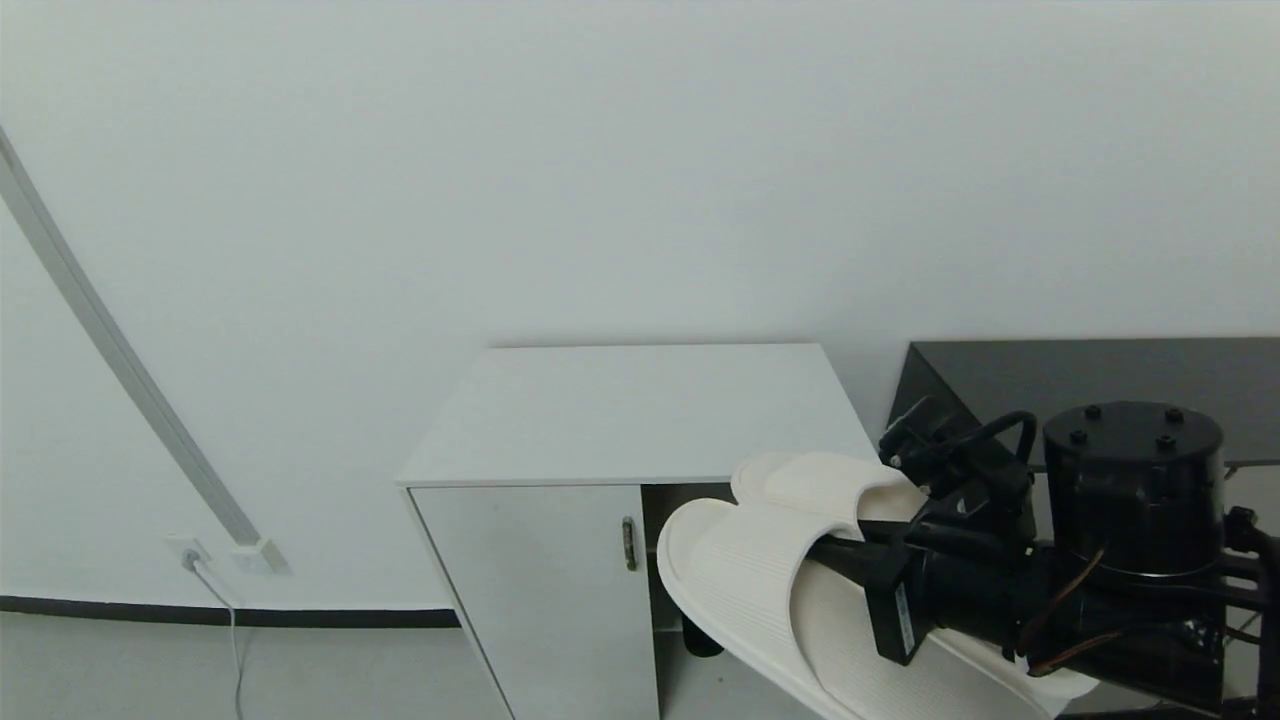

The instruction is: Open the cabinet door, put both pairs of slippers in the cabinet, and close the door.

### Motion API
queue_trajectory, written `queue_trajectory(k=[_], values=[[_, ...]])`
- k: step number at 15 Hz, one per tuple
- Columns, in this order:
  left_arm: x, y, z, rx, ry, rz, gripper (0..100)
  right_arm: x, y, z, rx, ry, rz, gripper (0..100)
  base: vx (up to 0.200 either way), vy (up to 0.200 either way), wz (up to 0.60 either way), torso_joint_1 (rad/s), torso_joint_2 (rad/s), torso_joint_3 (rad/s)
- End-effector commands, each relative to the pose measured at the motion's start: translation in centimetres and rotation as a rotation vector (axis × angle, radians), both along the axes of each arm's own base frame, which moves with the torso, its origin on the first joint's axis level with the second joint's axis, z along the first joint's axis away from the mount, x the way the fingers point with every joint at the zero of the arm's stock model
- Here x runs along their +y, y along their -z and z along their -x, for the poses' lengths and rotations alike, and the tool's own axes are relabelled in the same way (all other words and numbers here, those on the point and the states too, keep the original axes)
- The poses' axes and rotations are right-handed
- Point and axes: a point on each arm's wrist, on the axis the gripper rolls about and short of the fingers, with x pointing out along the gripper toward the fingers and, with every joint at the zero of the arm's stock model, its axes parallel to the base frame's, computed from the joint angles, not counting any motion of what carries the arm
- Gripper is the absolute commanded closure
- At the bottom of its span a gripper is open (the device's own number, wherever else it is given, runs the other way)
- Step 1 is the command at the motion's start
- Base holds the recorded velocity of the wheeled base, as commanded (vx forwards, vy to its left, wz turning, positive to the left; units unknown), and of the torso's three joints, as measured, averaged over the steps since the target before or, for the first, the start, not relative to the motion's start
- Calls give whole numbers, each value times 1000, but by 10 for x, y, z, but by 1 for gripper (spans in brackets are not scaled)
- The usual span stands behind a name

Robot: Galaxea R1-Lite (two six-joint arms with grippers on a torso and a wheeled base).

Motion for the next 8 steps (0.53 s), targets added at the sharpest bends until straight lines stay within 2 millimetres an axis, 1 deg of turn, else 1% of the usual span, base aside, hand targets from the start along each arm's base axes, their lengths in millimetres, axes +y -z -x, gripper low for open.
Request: queue_trajectory(k=[1, 7, 8], values=[[0, 0, 0, -1, -1, 0, 100, 0, 1, 0, 1, 0, 1, 100, 0, 0, 0, 0, 0, 0], [0, 0, 0, 1, -1, 0, 100, 0, 2, 0, 2, -4, 9, 100, 0, 0, 0, 0, 0, 0], [0, 0, 0, -1, -1, 0, 100, 0, 3, 0, 3, -4, 10, 100, 0, 0, 0, -105, 256, 139]])
